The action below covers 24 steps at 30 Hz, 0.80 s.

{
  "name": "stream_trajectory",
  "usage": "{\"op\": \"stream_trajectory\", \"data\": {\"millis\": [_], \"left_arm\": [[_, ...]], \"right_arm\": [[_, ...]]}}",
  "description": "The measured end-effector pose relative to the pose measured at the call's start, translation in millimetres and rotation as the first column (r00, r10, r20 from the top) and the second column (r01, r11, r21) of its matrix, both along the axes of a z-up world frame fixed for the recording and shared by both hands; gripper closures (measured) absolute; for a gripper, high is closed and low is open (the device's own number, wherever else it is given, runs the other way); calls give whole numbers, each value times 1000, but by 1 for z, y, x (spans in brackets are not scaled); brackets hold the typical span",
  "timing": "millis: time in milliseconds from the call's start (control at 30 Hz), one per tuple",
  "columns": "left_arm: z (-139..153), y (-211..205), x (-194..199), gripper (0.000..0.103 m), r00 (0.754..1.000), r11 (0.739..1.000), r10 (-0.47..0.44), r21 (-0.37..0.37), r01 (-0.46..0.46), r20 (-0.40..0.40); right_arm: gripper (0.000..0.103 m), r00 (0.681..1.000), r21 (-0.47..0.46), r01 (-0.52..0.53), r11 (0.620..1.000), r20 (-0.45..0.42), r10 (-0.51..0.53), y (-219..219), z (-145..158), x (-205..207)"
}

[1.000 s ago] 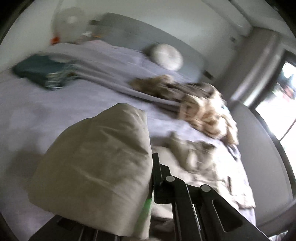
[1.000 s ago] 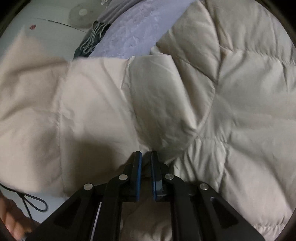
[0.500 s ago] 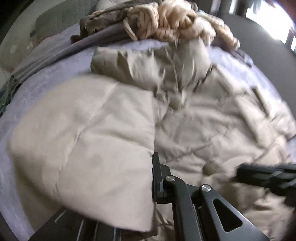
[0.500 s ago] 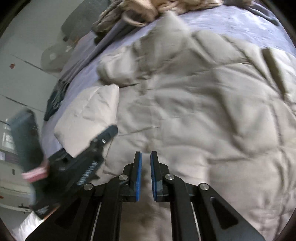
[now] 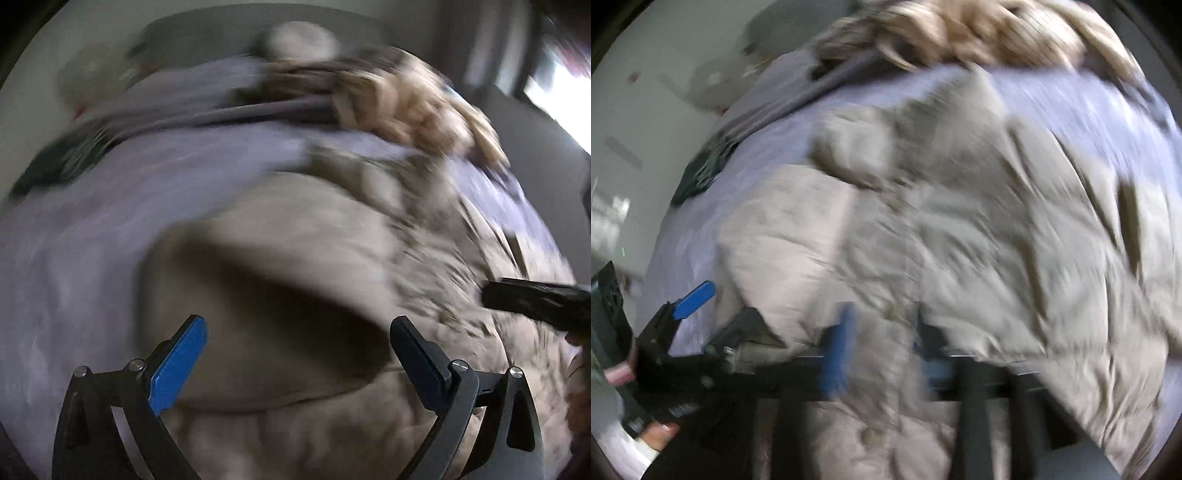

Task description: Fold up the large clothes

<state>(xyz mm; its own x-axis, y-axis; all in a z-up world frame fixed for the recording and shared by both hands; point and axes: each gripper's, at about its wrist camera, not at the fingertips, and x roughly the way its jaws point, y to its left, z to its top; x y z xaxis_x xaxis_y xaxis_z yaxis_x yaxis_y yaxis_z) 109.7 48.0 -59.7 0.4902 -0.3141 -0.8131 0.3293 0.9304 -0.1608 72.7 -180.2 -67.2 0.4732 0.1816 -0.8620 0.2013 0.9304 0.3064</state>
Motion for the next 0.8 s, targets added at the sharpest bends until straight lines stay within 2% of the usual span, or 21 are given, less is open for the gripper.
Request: {"op": "stream_trajectory", "data": {"millis": [67, 100, 133, 200, 267, 300, 333, 367, 400, 433, 467, 500, 533, 633, 667, 700, 733, 767, 800], "left_arm": [[-9, 37, 16, 3, 994, 995, 93, -41, -95, -64], [-18, 56, 26, 5, 984, 988, 141, -55, -147, -108], [-29, 72, 35, 13, 973, 979, 175, -80, -189, -152], [-49, 91, 47, 17, 950, 964, 195, -132, -232, -245], [-70, 97, 54, 35, 931, 949, 187, -186, -253, -312], [-77, 96, 55, 56, 928, 951, 176, -188, -247, -329], [-83, 93, 56, 68, 925, 954, 166, -182, -239, -341], [-88, 89, 57, 68, 926, 958, 173, -161, -237, -334], [-89, 85, 55, 68, 930, 961, 178, -146, -235, -322], [-89, 82, 54, 68, 934, 964, 181, -130, -230, -308], [-90, 78, 54, 68, 937, 967, 186, -115, -228, -294], [-89, 76, 53, 68, 939, 968, 188, -106, -227, -288], [-89, 76, 53, 68, 940, 970, 187, -100, -223, -284], [-88, 75, 53, 68, 946, 974, 180, -83, -209, -271], [-87, 80, 51, 68, 947, 975, 179, -80, -207, -268], [-87, 82, 49, 68, 948, 977, 177, -73, -202, -264], [-87, 79, 50, 68, 951, 979, 174, -55, -195, -257], [-87, 79, 51, 68, 952, 981, 174, -41, -190, -251], [-87, 82, 49, 68, 954, 982, 175, -21, -185, -242]], "right_arm": [[11, 994, -55, -86, 995, 64, 89, 28, 15, 10], [11, 984, -117, -147, 982, 85, 157, 50, 23, 20], [11, 974, -185, -192, 964, 85, 211, 71, 25, 29], [11, 956, -293, -255, 921, 66, 286, 106, 22, 45], [11, 935, -407, -320, 856, 10, 355, 142, 8, 64], [11, 927, -461, -336, 821, -9, 375, 155, 0, 71], [11, 923, -507, -344, 791, -27, 383, 163, -6, 76], [11, 921, -574, -348, 741, -62, 384, 172, -18, 87], [13, 923, -614, -345, 710, -85, 375, 174, -27, 95], [25, 925, -638, -340, 691, -95, 367, 174, -32, 96], [41, 932, -667, -319, 673, -95, 349, 170, -35, 101], [88, 941, -676, -294, 675, -83, 327, 163, -33, 102], [97, 961, -649, -240, 722, -53, 272, 145, -28, 102], [97, 993, -510, -83, 856, 30, 114, 93, -9, 91], [97, 997, -409, -30, 912, 54, 57, 67, -6, 82], [87, 998, -324, 10, 946, 62, 10, 48, -6, 74], [62, 997, -225, 59, 973, 62, -47, 27, -11, 65], [51, 992, -148, 120, 982, 42, -115, 6, -18, 52], [47, 985, -115, 170, 979, 23, -168, -7, -22, 42]]}}
